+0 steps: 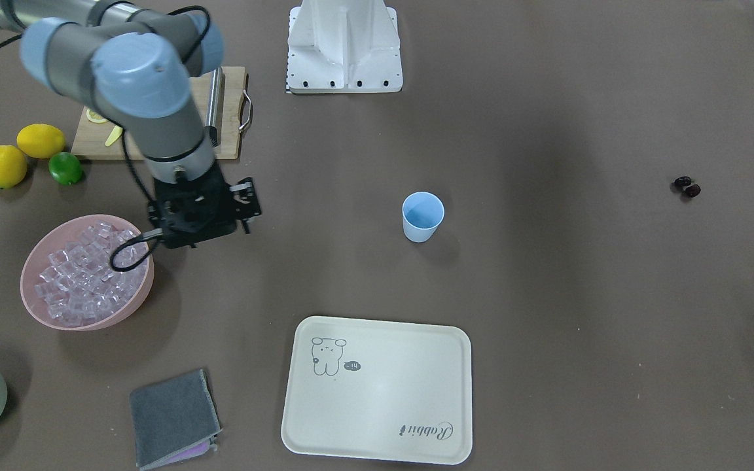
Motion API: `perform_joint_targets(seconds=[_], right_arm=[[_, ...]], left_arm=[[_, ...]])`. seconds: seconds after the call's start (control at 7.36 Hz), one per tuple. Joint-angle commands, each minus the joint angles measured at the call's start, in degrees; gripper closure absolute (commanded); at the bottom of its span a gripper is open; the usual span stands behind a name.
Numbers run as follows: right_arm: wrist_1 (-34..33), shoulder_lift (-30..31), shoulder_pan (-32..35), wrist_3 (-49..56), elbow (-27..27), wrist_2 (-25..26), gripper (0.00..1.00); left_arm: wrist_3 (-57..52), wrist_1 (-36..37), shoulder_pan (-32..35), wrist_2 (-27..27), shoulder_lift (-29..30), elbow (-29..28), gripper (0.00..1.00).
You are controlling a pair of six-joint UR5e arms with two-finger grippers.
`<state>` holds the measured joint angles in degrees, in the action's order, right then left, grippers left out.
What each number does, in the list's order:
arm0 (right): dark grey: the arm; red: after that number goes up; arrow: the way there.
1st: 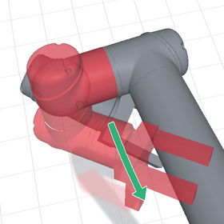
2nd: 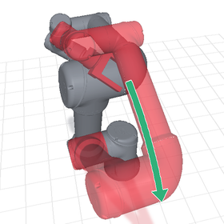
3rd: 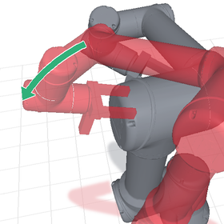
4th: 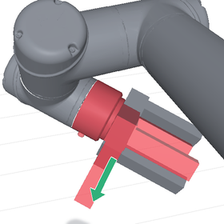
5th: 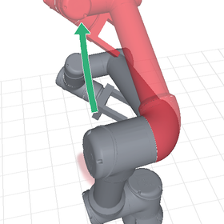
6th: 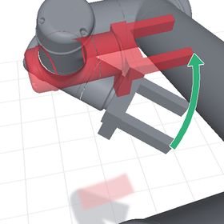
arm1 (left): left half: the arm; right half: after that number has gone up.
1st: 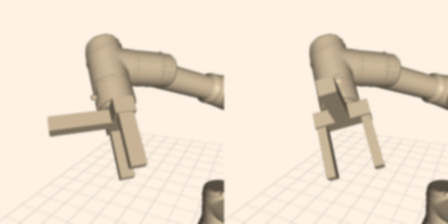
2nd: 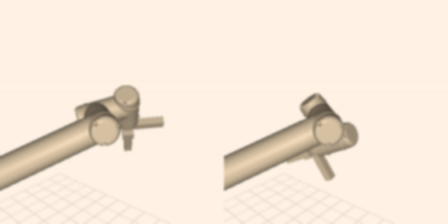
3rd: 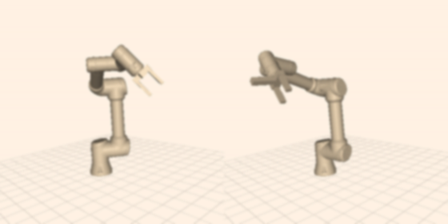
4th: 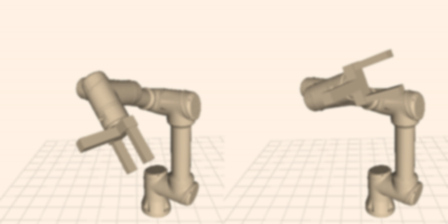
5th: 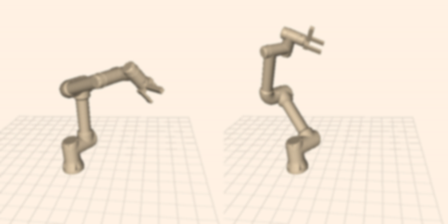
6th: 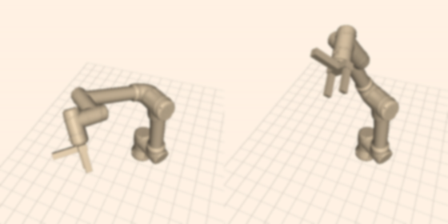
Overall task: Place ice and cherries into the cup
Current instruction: 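Return the right gripper to the pink bowl and grasp another ice cube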
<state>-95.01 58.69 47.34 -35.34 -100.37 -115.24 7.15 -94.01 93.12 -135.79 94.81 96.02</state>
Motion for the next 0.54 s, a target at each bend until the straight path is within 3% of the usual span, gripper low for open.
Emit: perform_joint_targets(seconds=[0.0,0.41], right_arm=[[0.2,6.2,3.8,9.6,0.4,-0.3,0.17],[-0.5,10.1,4.6,13.0,1.3,2.8,0.20]], left_arm=[[0.0,0.1,0.0,0.0,0.0,0.0,0.02],[0.0,-0.4,0.0,0.0,-0.2,0.0,0.02]])
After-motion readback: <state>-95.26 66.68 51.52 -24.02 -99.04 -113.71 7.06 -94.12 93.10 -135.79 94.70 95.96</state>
